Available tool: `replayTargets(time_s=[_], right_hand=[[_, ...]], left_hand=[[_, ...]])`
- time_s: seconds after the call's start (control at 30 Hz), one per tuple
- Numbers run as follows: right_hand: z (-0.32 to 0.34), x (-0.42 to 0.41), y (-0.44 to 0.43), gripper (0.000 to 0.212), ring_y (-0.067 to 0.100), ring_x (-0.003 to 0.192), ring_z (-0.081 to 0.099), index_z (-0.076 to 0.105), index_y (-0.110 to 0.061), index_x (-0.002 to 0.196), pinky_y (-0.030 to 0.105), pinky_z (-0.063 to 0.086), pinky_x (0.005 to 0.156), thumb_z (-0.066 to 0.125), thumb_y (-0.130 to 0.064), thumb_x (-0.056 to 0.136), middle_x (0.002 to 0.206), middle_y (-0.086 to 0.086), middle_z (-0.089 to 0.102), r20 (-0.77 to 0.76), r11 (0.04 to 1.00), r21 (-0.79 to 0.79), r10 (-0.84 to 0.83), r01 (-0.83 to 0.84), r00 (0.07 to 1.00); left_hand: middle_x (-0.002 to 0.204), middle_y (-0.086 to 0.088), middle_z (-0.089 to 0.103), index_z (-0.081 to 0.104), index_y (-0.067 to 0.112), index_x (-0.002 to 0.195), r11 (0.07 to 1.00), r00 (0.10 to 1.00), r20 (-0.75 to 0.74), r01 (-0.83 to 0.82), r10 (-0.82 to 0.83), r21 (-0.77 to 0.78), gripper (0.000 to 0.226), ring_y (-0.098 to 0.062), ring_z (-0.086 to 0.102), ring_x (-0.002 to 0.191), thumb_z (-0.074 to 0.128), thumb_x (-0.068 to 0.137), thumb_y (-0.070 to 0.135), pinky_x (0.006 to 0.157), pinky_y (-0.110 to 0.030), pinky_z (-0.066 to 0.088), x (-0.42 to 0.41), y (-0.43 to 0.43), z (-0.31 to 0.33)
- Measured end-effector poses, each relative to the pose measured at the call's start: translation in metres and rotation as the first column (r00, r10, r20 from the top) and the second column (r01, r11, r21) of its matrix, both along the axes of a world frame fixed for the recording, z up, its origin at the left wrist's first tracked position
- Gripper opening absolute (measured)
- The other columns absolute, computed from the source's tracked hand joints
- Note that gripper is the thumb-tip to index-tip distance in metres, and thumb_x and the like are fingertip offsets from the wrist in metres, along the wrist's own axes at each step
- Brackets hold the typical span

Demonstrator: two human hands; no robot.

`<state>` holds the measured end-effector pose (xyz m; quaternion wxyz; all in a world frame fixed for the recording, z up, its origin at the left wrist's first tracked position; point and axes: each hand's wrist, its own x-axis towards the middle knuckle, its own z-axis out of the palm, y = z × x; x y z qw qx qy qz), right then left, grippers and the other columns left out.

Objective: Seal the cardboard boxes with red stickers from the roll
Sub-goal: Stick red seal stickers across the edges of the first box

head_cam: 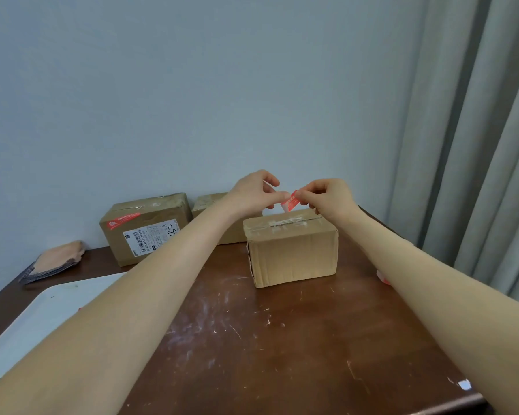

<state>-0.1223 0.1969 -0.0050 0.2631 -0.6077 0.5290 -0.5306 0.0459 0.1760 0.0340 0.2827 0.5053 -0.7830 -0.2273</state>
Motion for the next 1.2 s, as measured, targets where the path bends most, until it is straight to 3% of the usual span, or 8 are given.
replayTargets(time_s=[0.1,0.27,0.53,0.73,0.83,0.93,1.1,1.2], right_hand=[[0.000,0.002,-0.001,0.010,0.005,0.059,0.052,0.071,-0.017,0.069,0.022,0.043,0.058,0.073,-0.021,0.078,0.067,-0.005,0.066,0.044,1.000,0.013,-0.026,0.025,0.999],[0.000,0.000,-0.003,0.012,0.008,0.062,0.053,0.069,-0.013,0.072,0.022,0.044,0.056,0.073,-0.021,0.080,0.068,-0.002,0.065,0.137,0.998,0.022,-0.065,0.063,0.988],[-0.008,-0.008,-0.009,0.011,0.011,0.058,0.053,0.066,-0.007,0.077,0.023,0.047,0.056,0.074,-0.013,0.081,0.065,0.003,0.061,0.319,0.991,0.126,-0.089,0.051,0.943],[-0.007,0.000,-0.012,0.014,0.011,0.059,0.055,0.063,-0.014,0.069,0.026,0.049,0.059,0.074,-0.016,0.077,0.067,0.000,0.062,0.162,0.986,0.055,-0.164,0.157,0.973],[-0.004,0.008,-0.014,0.016,0.012,0.063,0.058,0.062,-0.017,0.066,0.032,0.052,0.066,0.075,-0.017,0.076,0.069,0.000,0.065,0.093,0.988,0.007,-0.155,0.155,0.984],[-0.002,0.010,-0.015,0.016,0.012,0.063,0.059,0.062,-0.017,0.067,0.030,0.052,0.066,0.074,-0.016,0.077,0.070,0.001,0.065,0.113,0.988,-0.003,-0.151,0.152,0.982],[-0.006,0.009,-0.019,0.014,0.010,0.057,0.057,0.064,-0.013,0.070,0.023,0.048,0.056,0.076,-0.013,0.077,0.068,0.004,0.065,0.200,0.990,0.087,-0.126,0.110,0.972],[-0.011,0.012,-0.021,0.015,0.008,0.053,0.054,0.066,-0.012,0.069,0.022,0.047,0.055,0.076,-0.018,0.077,0.065,0.002,0.066,0.118,0.981,0.154,-0.134,0.115,0.984]], left_hand=[[0.097,0.002,0.067,0.056,0.019,0.111,0.997,1.000,0.017,-0.018,0.017,0.078,0.045,-0.010,0.066,0.086,0.071,0.077,0.044,0.076,-0.028,0.051,-0.005,0.005,-0.007],[0.084,-0.004,0.071,0.069,0.016,0.087,0.996,0.981,-0.189,-0.038,0.052,0.080,0.004,-0.019,0.069,0.080,0.067,0.084,0.017,0.079,-0.035,0.058,-0.006,0.005,-0.018],[0.097,-0.012,0.069,0.067,0.012,0.093,0.963,0.897,-0.422,-0.012,0.130,0.269,0.008,-0.014,0.068,0.076,0.069,0.085,0.012,0.070,-0.026,0.059,0.001,0.003,-0.028],[0.105,0.000,0.066,0.056,0.021,0.112,0.949,0.913,-0.382,-0.014,0.141,0.316,0.042,-0.012,0.067,0.092,0.070,0.080,0.045,0.077,-0.033,0.058,-0.009,0.004,-0.028],[0.099,-0.004,0.067,0.057,0.014,0.113,0.970,0.946,-0.301,-0.051,0.123,0.237,0.038,-0.012,0.068,0.084,0.072,0.081,0.028,0.072,-0.029,0.059,-0.015,0.001,-0.029],[0.086,-0.008,0.065,0.066,0.005,0.101,0.972,0.915,-0.360,-0.108,0.180,0.210,0.015,-0.012,0.064,0.069,0.065,0.086,0.007,0.070,-0.029,0.059,-0.011,-0.001,-0.029],[0.090,-0.011,0.067,0.068,0.004,0.100,0.953,0.866,-0.434,-0.139,0.249,0.270,0.014,-0.012,0.063,0.069,0.066,0.086,0.006,0.062,-0.023,0.058,0.009,-0.005,-0.035],[0.087,-0.010,0.066,0.068,0.002,0.104,0.946,0.867,-0.411,-0.178,0.281,0.270,0.017,-0.012,0.062,0.069,0.064,0.088,0.006,0.059,-0.022,0.057,0.015,-0.006,-0.040]])
